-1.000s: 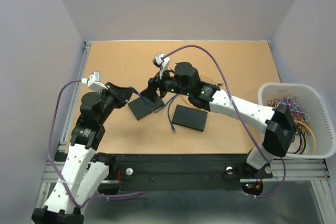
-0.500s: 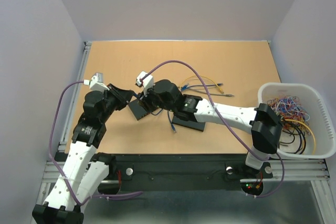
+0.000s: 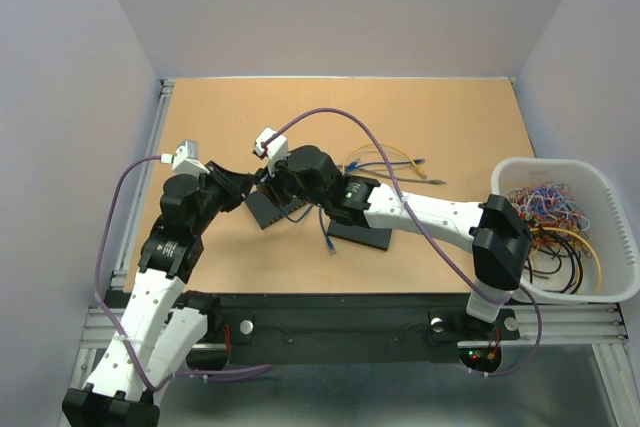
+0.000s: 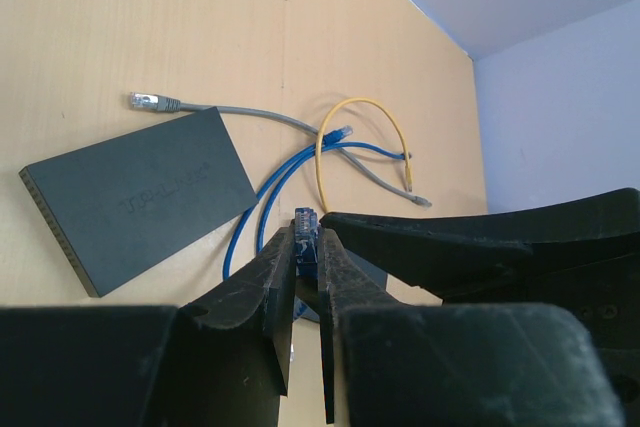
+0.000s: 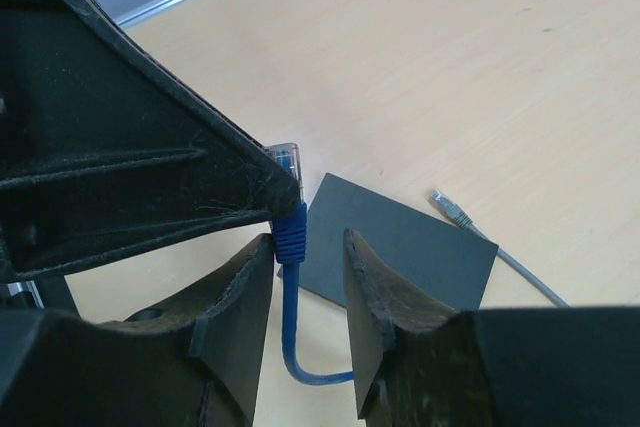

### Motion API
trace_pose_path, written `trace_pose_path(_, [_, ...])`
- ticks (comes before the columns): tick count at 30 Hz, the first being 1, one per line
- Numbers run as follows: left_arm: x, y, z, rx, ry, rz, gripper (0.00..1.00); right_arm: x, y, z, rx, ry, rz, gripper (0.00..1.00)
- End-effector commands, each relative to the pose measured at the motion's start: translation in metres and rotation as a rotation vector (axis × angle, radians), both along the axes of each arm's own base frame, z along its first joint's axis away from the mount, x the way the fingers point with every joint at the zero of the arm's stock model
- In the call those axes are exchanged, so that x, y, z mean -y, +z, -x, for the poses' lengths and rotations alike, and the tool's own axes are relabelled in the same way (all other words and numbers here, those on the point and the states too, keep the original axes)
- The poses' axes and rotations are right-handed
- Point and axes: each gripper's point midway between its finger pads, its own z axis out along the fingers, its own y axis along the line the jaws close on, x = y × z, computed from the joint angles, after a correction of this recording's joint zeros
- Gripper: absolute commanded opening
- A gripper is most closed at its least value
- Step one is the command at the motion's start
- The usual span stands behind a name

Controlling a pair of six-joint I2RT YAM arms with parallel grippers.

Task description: Insert the plug into the switch port

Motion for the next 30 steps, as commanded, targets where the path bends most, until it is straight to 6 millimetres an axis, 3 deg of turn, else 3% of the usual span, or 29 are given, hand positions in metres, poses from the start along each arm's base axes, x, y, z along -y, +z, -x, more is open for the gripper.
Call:
trace_pose_path(1, [0.001, 0.010, -0.001, 0.058, -0.012, -0.005, 0.00, -0.010, 0.037, -0.008, 0.050, -0.020, -0.094, 0.37])
trace_pose_path(5, [0.003, 0.012, 0.001, 0.064, -0.021, 0.000, 0.00, -0.013, 0.034, -0.007, 0.043, -0.007, -0.092, 0.26])
trace_pose_path(12, [0.005, 0.012, 0.002, 0.063, -0.036, 0.004, 0.00, -0.018, 0.036, -0.004, 0.042, 0.021, -0.105, 0.17])
trace_pose_path(18, [0.005, 0.011, 0.003, 0.067, -0.038, 0.001, 0.00, -0.023, 0.031, 0.002, 0.007, 0.046, -0.123, 0.00])
trace_pose_path(23, [0.007, 0.007, 0.002, 0.067, -0.052, -0.002, 0.00, -0.026, 0.018, 0.010, -0.029, 0.083, -0.127, 0.00])
trace_pose_path(27, [0.008, 0.002, -0.001, 0.056, -0.063, -0.022, 0.18, -0.020, 0.008, 0.011, -0.051, 0.059, -0.131, 0.00])
trace_pose_path(30, [0.006, -0.003, -0.004, 0.043, -0.054, -0.044, 0.31, -0.009, -0.012, 0.009, -0.078, 0.006, -0.109, 0.00])
